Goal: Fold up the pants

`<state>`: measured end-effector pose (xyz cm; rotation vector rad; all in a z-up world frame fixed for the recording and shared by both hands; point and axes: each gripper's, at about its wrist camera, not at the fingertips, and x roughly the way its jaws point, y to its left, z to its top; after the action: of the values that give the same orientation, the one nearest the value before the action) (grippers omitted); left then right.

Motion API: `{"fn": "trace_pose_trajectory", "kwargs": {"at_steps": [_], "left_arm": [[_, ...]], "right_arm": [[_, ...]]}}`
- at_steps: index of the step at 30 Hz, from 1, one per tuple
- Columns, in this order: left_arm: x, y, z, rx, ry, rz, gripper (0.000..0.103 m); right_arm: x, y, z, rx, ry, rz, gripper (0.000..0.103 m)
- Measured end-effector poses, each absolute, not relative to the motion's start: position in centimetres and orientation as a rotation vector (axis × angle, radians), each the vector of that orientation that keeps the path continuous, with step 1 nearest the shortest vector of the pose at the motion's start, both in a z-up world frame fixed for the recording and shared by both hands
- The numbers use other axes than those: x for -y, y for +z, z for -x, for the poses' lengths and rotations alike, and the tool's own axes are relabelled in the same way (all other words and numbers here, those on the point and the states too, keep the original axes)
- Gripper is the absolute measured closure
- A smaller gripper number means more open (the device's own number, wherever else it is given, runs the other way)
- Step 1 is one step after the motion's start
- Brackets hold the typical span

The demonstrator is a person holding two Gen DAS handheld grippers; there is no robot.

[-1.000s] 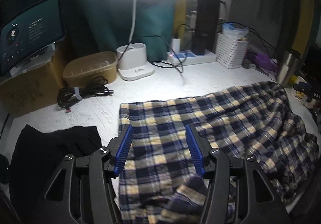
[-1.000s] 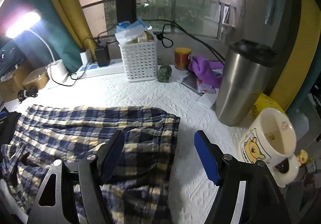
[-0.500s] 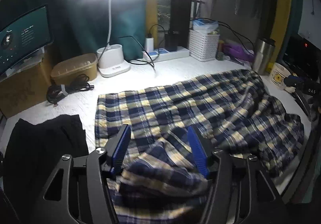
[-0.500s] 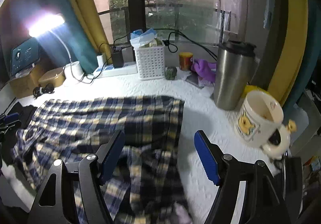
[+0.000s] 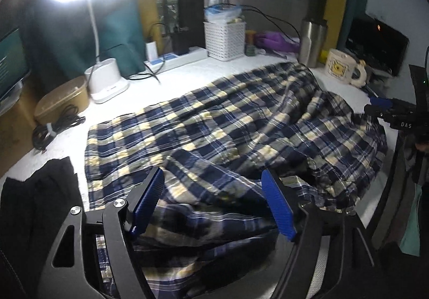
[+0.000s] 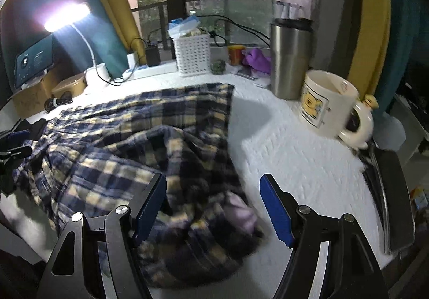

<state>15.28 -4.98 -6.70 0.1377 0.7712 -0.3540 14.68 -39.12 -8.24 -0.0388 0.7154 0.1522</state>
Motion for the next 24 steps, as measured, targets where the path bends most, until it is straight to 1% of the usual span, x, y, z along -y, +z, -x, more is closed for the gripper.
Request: {"fn": "trace_pose_trajectory", "kwargs": {"at_steps": [7, 12, 24], "left_arm": [[5.0, -7.4, -15.4, -0.840, -0.323, -0.119, 0.028], [3.7, -7.7, -15.1, -0.850, -0.282, -0.110, 0.028], [-0.8, -8.6, -16.4, -0.869, -0.261, -0.117, 0.028]], "right_arm": [[40.7, -8.4, -13.5, -0.716, 0.124, 0.016, 0.027], [40.1, -8.2, -12.7, -0.713, 0.137, 0.032, 0.021], [37.1, -8.1, -13.0, -0.733, 0.163, 0.070, 0.020]]}}
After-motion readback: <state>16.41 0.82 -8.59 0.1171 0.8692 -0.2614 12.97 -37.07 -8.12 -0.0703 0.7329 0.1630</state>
